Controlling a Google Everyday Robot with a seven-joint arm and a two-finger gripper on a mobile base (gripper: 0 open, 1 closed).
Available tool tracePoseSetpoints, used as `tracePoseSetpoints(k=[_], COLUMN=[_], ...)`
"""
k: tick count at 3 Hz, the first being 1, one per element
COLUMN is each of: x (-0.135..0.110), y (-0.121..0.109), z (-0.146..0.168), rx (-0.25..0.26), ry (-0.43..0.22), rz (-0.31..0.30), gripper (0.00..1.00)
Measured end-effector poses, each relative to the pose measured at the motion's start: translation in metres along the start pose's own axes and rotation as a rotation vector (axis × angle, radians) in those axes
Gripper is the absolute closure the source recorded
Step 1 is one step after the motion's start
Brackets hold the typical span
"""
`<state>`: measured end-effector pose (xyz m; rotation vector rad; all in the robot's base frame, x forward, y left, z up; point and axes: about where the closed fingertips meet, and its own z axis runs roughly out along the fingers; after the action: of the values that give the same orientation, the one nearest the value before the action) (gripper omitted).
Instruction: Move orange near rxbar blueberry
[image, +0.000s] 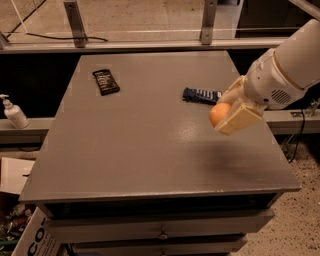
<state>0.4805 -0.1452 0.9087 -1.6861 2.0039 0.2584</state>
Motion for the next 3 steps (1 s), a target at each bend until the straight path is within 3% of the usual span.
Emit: tracePoseSetpoints(k=[1,2,3], x=[0.024,0.038,0.047], y=[-0.025,-0.066,-0.102], z=[0.000,0.002,0.012], rx=[0.061,0.120,0.133], ry=[-0.014,-0.044,-0.058], rz=[0.026,0.035,0.056], gripper=[1.00,1.00,1.00])
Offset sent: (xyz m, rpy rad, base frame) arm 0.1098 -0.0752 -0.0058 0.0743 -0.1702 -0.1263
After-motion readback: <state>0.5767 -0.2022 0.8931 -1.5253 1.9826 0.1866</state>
